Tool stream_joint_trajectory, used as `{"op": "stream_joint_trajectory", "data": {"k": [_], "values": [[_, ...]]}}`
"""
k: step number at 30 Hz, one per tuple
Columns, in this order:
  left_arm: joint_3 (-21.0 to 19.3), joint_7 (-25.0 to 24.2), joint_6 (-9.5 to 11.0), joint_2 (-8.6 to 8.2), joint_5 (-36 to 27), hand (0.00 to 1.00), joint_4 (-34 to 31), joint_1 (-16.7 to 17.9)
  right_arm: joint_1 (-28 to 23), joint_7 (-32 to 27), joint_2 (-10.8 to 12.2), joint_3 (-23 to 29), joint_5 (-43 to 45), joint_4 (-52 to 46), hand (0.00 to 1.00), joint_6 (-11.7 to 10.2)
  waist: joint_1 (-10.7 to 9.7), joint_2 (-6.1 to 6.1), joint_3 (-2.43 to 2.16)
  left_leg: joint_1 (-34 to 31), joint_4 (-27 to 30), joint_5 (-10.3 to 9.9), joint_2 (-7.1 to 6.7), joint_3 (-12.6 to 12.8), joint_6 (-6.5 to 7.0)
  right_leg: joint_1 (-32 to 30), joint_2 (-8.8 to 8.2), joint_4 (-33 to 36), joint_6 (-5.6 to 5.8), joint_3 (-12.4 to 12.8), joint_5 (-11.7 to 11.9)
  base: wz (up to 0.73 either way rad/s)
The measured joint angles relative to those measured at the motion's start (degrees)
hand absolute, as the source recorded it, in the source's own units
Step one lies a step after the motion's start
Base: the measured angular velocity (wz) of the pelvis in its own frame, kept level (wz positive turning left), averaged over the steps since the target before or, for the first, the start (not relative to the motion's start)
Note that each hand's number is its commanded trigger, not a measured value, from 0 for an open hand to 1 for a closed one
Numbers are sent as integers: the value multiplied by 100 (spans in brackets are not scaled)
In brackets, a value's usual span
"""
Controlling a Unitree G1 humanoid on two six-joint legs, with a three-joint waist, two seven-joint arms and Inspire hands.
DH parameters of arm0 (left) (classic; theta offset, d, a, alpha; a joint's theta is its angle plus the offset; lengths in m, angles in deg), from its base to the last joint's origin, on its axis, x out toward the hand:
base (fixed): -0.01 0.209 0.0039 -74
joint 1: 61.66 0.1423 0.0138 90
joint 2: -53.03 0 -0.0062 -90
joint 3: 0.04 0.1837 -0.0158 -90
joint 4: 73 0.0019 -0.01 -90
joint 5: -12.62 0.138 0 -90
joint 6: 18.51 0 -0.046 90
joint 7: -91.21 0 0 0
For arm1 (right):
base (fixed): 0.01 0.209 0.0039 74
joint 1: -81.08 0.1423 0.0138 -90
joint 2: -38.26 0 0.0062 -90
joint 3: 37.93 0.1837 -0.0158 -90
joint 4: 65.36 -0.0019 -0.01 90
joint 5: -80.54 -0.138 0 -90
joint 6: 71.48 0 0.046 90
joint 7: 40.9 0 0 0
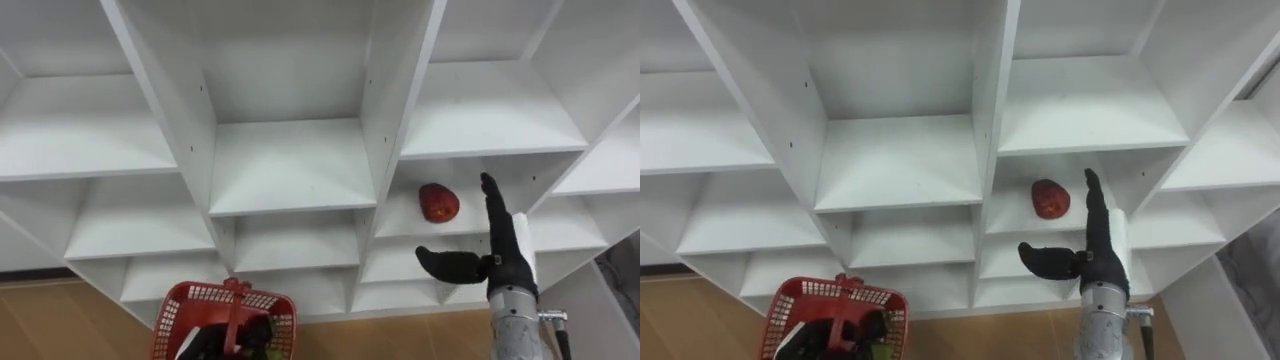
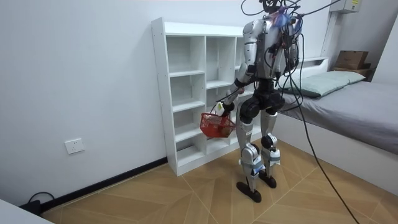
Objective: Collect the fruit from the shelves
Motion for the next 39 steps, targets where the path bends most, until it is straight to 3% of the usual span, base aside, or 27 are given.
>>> {"op": "stream_joint_trajectory", "data": {"k": [8, 13, 17, 20, 24, 26, 34, 39], "values": [[-213, -41, -9, 8, 176, 100, -120, 213, 80, 65, -22, 322, -377, 24, 0, 15, 5, -127, 29, -17, 16, 1, -11, -60, 0, 0, -26, 0, 6, -73, -30, 2], [-232, -94, -13, 81, 388, 100, -134, 208, 253, 264, -94, 319, -1160, 507, 0, 98, 14, -321, -10, -102, 85, 0, -20, -193, 0, -1, -36, 5, 10, -165, -38, 14], [-244, -129, -41, 216, 560, 100, -122, 177, 617, 392, -251, 313, -1464, 1023, 0, 241, 34, -391, 30, -181, 104, -1, -18, -215, 1, -58, -39, 48, 9, -173, -38, 3], [-241, -171, -62, 377, 719, 100, -30, -76, 1187, 392, -476, 310, -1626, 1527, 0, 267, 29, -435, 43, -512, 267, -1, -19, -301, 2, -320, -51, 155, -5, -192, -29, 12], [-233, -241, -175, 381, 720, 100, 59, -339, 1826, 488, -673, 283, -1735, 1932, 0, 379, 60, -449, 34, -826, 437, 0, -7, -322, 1, -605, -62, 252, -30, -252, -13, 5], [-207, -242, -177, 383, 724, 100, 291, -633, 2287, 539, -719, 282, -1796, 2372, 0, 380, 109, -467, 40, -1041, 559, 1, 3, -321, -1, -792, -70, 319, -49, -287, -2, 6], [-125, -243, -296, 373, 788, 100, 670, -966, 2819, 697, -753, 282, -1873, 2948, 0, 517, 310, -485, 53, -1535, 792, 5, -11, -478, 4, -1178, -140, 455, -57, -418, 3, 9], [-27, -243, -300, 375, 790, 100, 896, -1053, 3020, 693, -761, 280, -1975, 3022, 0, 522, 341, -509, 100, -1756, 895, 6, -9, -506, 4, -1352, -194, 508, -71, -658, 12, 7]]}}
